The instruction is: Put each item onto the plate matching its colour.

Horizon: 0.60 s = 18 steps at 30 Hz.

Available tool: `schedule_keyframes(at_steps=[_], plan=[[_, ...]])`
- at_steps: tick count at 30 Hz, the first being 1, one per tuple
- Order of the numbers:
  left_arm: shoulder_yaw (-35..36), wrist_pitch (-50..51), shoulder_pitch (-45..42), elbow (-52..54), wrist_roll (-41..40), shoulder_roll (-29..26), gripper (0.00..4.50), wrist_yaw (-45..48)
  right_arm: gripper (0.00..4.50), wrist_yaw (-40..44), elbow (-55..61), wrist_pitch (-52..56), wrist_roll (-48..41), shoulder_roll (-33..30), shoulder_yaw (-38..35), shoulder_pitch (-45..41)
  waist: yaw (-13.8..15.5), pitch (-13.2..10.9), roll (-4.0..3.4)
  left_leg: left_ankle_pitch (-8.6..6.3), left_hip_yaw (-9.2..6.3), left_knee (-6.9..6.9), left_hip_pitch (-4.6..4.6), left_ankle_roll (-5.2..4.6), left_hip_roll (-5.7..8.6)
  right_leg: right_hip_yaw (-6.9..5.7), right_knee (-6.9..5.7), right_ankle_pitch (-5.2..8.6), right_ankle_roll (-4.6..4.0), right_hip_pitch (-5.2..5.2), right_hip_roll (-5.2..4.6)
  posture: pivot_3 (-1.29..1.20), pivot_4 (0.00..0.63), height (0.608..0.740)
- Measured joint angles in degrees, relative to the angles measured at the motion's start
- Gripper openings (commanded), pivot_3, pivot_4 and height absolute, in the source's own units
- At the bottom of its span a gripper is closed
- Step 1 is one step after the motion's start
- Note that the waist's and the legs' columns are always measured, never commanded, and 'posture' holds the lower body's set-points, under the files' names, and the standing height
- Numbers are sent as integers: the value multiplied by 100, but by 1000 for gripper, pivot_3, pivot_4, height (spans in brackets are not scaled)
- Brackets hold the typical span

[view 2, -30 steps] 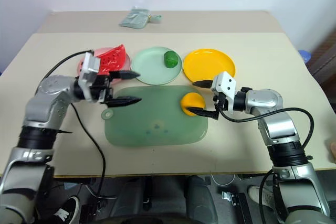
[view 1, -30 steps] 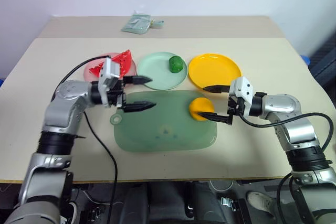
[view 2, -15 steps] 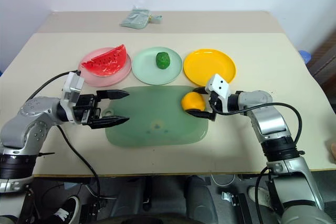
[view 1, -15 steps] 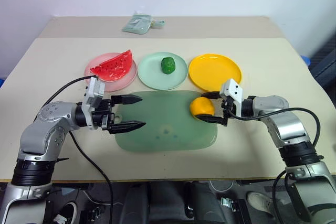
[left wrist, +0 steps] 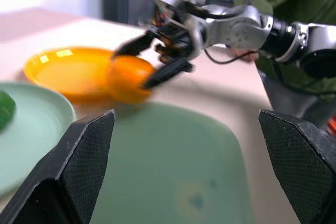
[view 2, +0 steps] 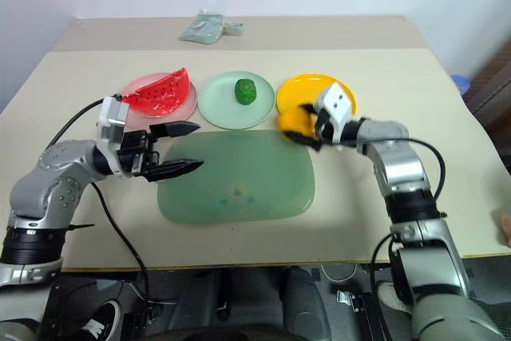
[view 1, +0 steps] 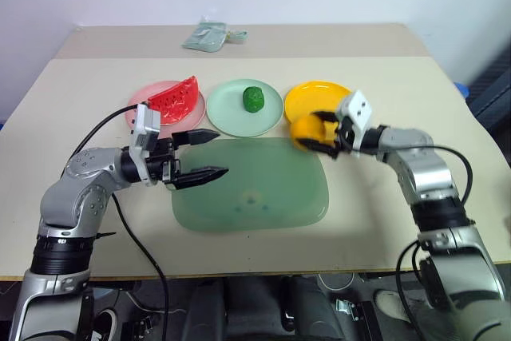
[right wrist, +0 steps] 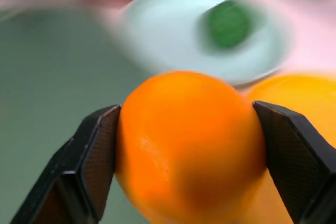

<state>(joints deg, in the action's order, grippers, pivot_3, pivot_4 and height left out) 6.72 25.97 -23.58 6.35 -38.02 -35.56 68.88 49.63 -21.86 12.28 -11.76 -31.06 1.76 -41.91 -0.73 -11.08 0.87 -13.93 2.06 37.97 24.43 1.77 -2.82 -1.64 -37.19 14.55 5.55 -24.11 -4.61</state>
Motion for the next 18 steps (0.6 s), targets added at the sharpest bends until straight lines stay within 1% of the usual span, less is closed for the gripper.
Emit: schedule_keyframes(at_steps=[2, 4, 7, 9, 11, 14, 18], plan=[[16, 82, -40, -56, -82, 22, 4500, -56, 3396, -504, -522, -345, 254, 47, -46, -384, 6, 0, 0, 0, 0, -5, 1, 0, 0, 0, 5, 0, 0, 0, 0, 0, 150, 740], [32, 74, -43, -72, -88, 56, 4500, -92, 3396, -857, -1181, -402, 366, 157, -130, -688, 9, 0, 1, 0, 1, -6, 2, 0, 0, 0, 9, 0, 0, 0, -1, 0, 150, 740], [34, 40, -38, -66, -85, 131, 4500, -207, 3396, -1191, -1847, -558, 479, 335, -157, -754, 4, 0, 0, 0, 2, -6, 2, 0, 1, 1, 8, 0, 0, 0, -2, 0, 150, 740], [34, 5, 7, -7, -81, 184, 4500, -303, 3396, -1262, -2135, -697, 568, 410, -142, -752, -9, -1, -1, 0, 2, -6, 2, 0, 1, 3, 6, 0, 0, -1, -2, 0, 150, 740], [34, -4, 93, 94, -77, 231, 4500, -428, 4435, -1245, -2284, -847, 631, 415, -117, -753, -12, -1, -1, 0, 2, -7, 2, 0, 0, 3, 5, 0, 0, -3, -1, 0, 150, 740], [85, 1, 92, 130, -124, 344, 4500, -651, 4472, -962, -2304, -905, 494, 436, -188, -764, -8, -1, -1, 0, 2, -6, 2, 0, 0, 3, 3, 0, 0, -2, -1, 0, 150, 740], [125, 19, 86, 131, -152, 216, 4500, -648, 4472, -726, -2064, -1094, 244, 439, -400, -763, -8, -1, -2, 0, 3, -7, 2, 0, 0, 3, 4, 0, 0, -3, -1, 0, 150, 740]])
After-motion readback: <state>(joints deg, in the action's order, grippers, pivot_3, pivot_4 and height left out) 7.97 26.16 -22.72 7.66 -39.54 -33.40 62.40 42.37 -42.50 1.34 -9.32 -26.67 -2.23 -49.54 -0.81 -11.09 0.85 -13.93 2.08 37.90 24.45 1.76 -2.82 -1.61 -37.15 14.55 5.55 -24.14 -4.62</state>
